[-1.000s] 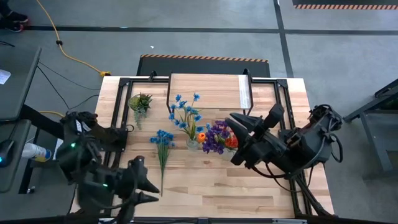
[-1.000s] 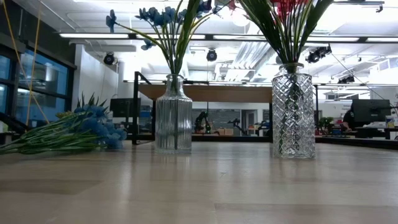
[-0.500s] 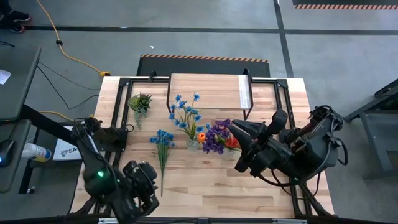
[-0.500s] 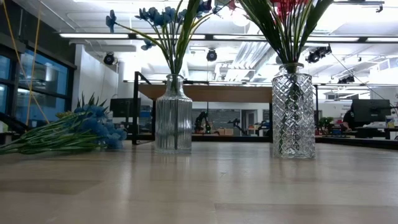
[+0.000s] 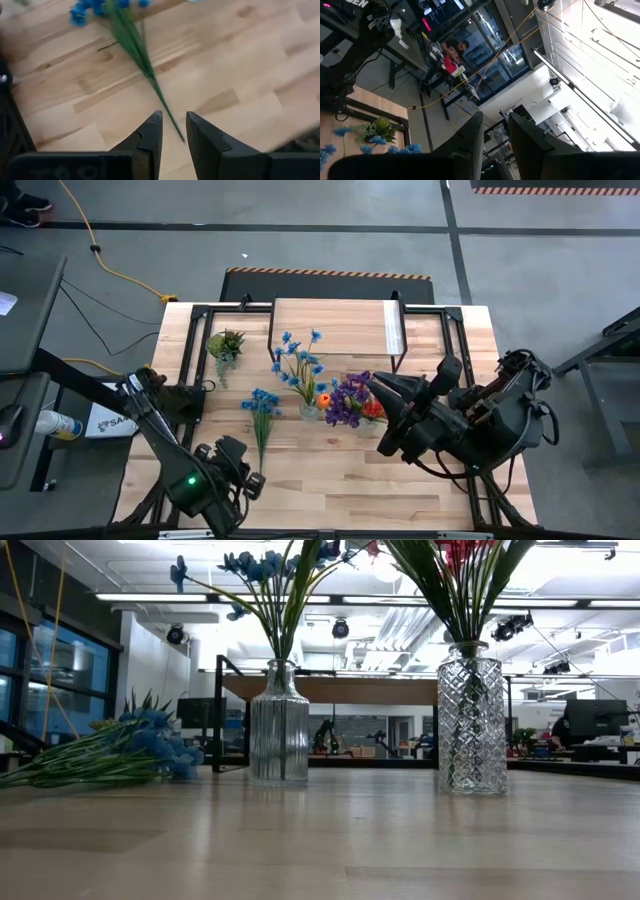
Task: Pick and place flowers into a vace then onto a shelf
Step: Put the blue flowers into the left transparent flower vase
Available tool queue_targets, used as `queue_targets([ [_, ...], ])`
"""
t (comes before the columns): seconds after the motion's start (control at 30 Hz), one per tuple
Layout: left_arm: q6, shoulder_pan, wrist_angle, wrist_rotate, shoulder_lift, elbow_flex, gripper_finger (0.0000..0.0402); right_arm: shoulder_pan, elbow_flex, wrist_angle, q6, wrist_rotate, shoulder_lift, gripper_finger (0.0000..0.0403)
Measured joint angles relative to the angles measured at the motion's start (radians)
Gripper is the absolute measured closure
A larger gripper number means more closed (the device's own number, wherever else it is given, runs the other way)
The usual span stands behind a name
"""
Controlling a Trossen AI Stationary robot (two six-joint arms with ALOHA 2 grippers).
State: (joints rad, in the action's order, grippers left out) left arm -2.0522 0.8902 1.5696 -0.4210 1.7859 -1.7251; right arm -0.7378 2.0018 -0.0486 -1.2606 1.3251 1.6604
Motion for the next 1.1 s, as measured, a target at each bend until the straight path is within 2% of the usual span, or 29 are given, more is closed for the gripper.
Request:
queue_targets([
  [0.33, -0.174, 0.0, -0.132, 0.016, -0.001, 0.142, 0.0282, -0.016, 0.0, 0.0, 0.002, -0.001, 0.0, 0.032],
  [0.53, -0.208, 0.0, -0.231, 0.019, 0.0, 0.227, 0.0282, -0.024, 0.0, 0.0, -0.001, -0.001, 0.0, 0.032],
  [0.87, -0.225, -0.035, -0.29, 0.021, 0.0, 0.315, 0.0282, -0.041, 0.0, 0.0, 0.002, -0.001, 0.0, 0.032],
  [1.1, -0.13, -0.104, -0.473, 0.045, 0.0, 0.416, 0.0282, -0.044, 0.0, 0.001, 0.001, 0.0, 0.0, 0.032],
])
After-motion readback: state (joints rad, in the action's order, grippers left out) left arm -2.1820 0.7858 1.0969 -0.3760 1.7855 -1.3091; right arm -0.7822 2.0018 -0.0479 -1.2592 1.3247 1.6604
